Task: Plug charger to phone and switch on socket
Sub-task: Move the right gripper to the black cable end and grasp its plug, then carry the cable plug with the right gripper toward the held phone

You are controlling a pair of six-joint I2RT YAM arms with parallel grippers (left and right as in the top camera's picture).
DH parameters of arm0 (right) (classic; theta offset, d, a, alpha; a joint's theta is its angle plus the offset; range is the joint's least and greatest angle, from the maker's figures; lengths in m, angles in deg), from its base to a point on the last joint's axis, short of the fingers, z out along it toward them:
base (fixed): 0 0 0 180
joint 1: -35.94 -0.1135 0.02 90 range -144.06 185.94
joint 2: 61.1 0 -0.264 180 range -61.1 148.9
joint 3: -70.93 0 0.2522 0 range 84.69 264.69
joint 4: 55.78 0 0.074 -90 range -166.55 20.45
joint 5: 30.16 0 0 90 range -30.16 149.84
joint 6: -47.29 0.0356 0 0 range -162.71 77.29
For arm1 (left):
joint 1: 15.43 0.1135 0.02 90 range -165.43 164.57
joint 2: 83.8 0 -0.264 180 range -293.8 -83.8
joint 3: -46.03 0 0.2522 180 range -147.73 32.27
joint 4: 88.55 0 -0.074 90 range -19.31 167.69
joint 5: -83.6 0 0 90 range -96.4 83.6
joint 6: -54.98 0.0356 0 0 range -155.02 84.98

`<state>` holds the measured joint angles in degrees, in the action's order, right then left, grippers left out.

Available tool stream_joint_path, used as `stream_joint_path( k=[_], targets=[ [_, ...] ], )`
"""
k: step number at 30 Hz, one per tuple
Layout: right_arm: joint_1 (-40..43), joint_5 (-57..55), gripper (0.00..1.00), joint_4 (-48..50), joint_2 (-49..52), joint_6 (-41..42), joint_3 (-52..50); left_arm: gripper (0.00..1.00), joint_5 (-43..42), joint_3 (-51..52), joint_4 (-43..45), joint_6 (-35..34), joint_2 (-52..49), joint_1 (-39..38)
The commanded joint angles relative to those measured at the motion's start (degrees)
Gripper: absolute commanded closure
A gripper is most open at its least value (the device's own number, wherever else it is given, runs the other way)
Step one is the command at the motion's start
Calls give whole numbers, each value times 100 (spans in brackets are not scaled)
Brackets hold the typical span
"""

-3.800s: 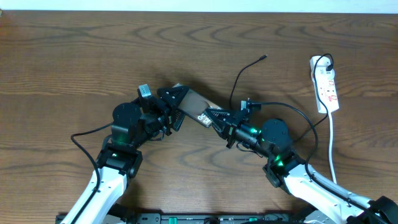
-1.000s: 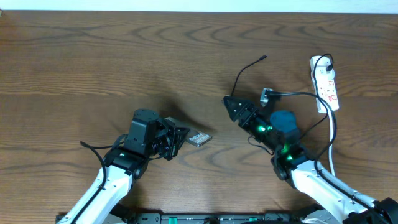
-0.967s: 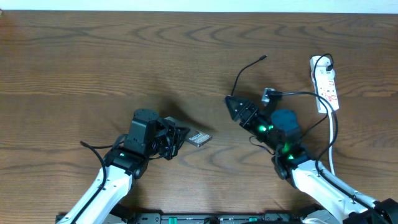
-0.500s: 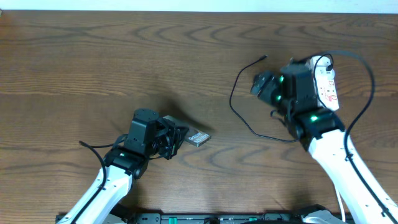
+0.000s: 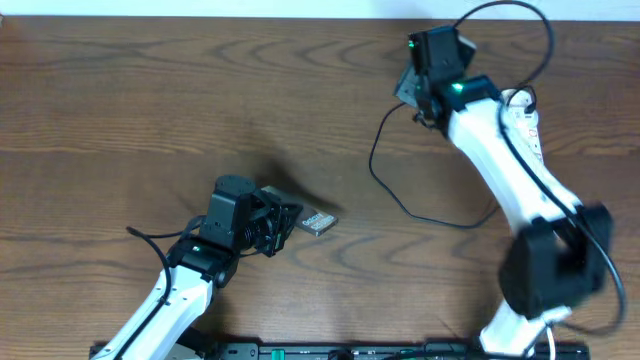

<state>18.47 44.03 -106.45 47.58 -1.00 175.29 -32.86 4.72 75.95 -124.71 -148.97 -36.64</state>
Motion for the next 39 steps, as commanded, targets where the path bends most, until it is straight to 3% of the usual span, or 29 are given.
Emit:
stream_joint_path(
  k=[1,8,18,23,27,31,35,38,39],
  targets=[
    [35,-168,37,-20,734,109,501,92,-7,-70,39,136,42,-9],
    [39,-332,44,319,2133,133,850,92,17,-70,39,136,42,-9],
    [35,-260,54,393,2828,498,850,92,17,-68,39,157,42,-9],
    [22,269,82,332,2914,400,850,92,15,-68,42,157,42,-9],
    [-7,1589,99,-59,2911,-378,850,92,-46,-70,44,404,42,-9],
    [-68,2092,99,-968,2911,-807,850,92,-157,-68,46,706,42,-9],
    [-317,2009,99,-2551,2911,-1523,734,92,-151,-70,48,787,42,4],
    [-546,1731,99,-3040,2914,-1718,466,91,-151,-70,48,787,42,4],
    [-636,1624,92,-3082,2914,-1716,334,92,-151,-70,48,787,42,4]
  ],
)
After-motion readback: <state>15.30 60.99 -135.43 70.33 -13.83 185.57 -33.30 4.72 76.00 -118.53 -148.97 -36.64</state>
